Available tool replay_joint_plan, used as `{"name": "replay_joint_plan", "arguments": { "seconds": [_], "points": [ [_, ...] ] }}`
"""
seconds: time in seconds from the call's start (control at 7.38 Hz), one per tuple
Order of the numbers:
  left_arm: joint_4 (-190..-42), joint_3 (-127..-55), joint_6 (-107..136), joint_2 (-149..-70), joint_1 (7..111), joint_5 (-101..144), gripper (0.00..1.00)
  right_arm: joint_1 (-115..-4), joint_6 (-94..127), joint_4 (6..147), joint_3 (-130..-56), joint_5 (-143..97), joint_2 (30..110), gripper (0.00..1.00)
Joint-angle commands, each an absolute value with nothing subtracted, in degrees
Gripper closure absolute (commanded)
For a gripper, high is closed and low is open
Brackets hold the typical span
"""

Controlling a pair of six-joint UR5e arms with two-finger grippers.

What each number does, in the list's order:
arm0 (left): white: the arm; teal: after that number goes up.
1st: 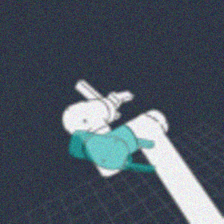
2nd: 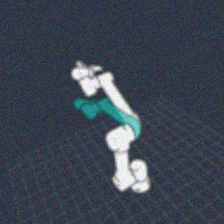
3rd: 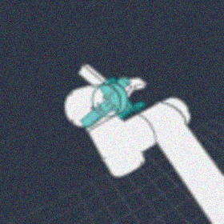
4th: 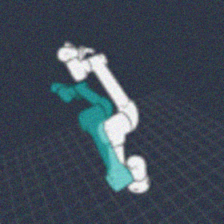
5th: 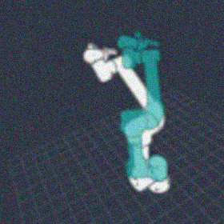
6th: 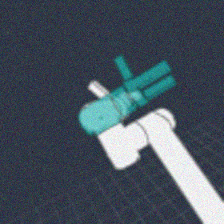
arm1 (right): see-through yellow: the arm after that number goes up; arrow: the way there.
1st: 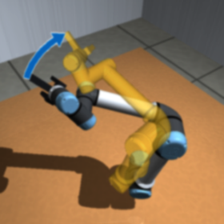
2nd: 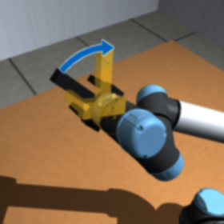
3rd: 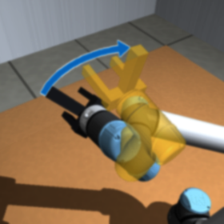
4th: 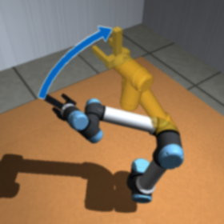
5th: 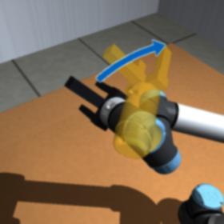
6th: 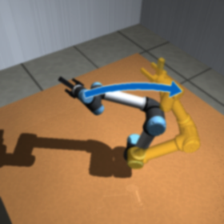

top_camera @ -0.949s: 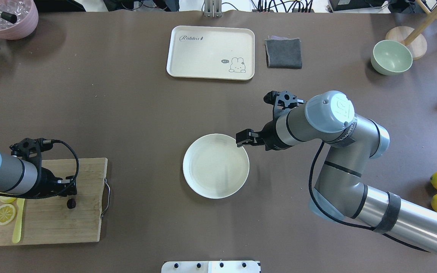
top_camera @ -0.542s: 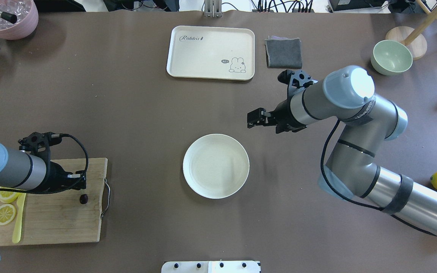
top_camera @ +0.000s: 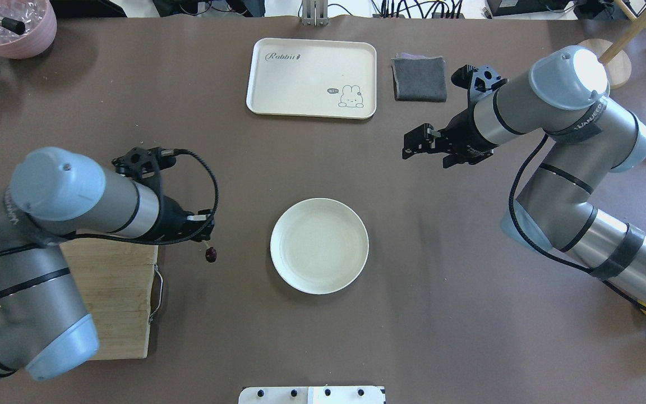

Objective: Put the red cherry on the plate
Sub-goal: 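Carry the cherries over the white plate and open the left gripper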

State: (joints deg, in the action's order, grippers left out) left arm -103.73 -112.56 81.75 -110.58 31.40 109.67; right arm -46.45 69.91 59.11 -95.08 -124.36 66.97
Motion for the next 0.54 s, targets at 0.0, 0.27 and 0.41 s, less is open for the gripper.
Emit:
{"name": "replay_joint_plan", "arguments": {
  "seconds": [0.0,0.27,0.41],
  "points": [
    [-99.2,-108.6,85.8,-120.5,28.4,105.4,1.00,-48.2,68.0,59.2,-94.8,-125.0,68.5,0.00],
    [-99.3,-105.7,89.3,-124.8,27.7,104.3,1.00,-51.9,61.8,61.7,-94.8,-127.5,70.4,0.00],
    [-99.5,-103.3,89.8,-127.5,27.0,104.3,1.00,-53.6,56.6,62.8,-94.8,-127.5,72.1,0.00]
  ]
}}
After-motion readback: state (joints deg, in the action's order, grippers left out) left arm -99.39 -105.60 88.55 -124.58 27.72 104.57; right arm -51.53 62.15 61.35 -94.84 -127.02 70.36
